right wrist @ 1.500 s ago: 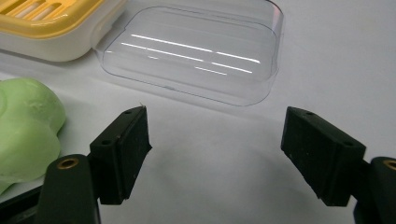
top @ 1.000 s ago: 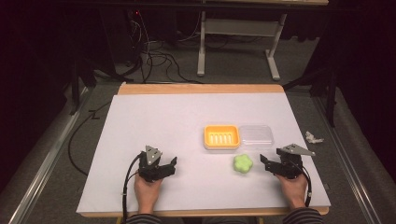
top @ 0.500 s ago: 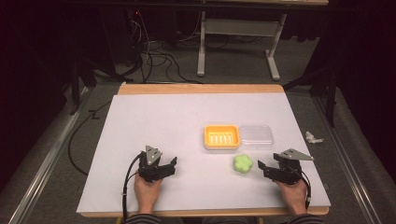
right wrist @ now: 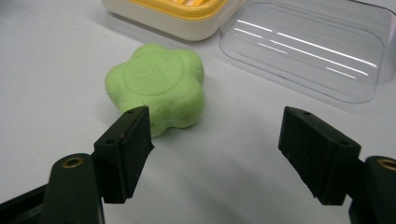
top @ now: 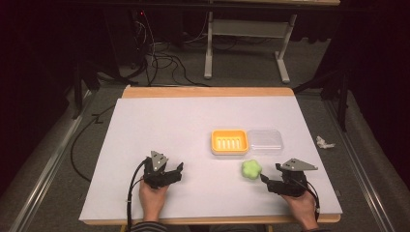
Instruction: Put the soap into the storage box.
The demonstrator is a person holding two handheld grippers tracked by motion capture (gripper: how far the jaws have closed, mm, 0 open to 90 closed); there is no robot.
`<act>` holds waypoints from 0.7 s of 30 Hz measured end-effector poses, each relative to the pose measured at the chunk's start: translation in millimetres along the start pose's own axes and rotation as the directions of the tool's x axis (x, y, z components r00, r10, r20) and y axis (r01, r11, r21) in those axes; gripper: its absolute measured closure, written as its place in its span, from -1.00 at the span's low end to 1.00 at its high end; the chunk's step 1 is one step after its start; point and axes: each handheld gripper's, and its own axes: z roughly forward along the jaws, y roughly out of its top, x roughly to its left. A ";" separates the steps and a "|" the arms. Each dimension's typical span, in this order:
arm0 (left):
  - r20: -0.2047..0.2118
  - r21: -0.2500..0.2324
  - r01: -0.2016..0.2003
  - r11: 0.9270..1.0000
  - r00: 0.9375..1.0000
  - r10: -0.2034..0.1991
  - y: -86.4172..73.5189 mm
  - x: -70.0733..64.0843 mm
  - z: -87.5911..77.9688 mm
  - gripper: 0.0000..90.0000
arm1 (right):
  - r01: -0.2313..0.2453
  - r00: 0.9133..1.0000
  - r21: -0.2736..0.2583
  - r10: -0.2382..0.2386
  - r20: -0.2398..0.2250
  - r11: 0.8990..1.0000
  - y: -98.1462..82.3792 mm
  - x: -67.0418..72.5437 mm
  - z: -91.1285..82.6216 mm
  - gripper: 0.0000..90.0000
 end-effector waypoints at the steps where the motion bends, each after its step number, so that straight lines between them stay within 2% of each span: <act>1: 0.000 0.000 0.000 1.000 1.000 0.000 0.0 0.0 0.0 -0.58 | 0.000 1.000 0.000 0.000 0.000 1.000 0.0 0.0 0.0 -0.44; 2: 0.002 -0.002 0.003 1.000 1.000 -0.003 0.2 -0.1 -0.4 -0.58 | 0.028 1.000 0.012 -0.028 0.006 1.000 3.1 5.7 0.8 -0.46; 3: 0.002 -0.002 0.003 1.000 1.000 -0.003 0.2 -0.1 -0.4 -0.58 | 0.028 1.000 0.012 -0.028 0.006 1.000 3.1 5.7 0.8 -0.46; 4: 0.001 -0.001 0.001 1.000 1.000 -0.001 0.2 0.1 -0.3 -0.58 | 0.048 0.999 0.024 -0.048 -0.011 0.999 5.8 11.2 1.6 -0.49; 10: 0.001 0.001 -0.003 1.000 1.000 0.003 0.2 0.4 -0.4 -0.58 | 0.078 0.996 0.051 -0.076 -0.046 0.996 15.9 22.6 8.4 -0.56; 15: 0.000 0.001 0.003 1.000 1.000 -0.003 0.3 0.4 -0.1 -0.58 | 0.114 0.992 0.080 -0.109 -0.060 0.990 23.4 27.8 19.4 -0.60; 21: 0.000 0.001 0.005 1.000 1.000 -0.005 0.5 0.4 -0.1 -0.58 | 0.127 0.991 0.115 -0.120 -0.065 0.985 28.9 30.5 31.0 -0.64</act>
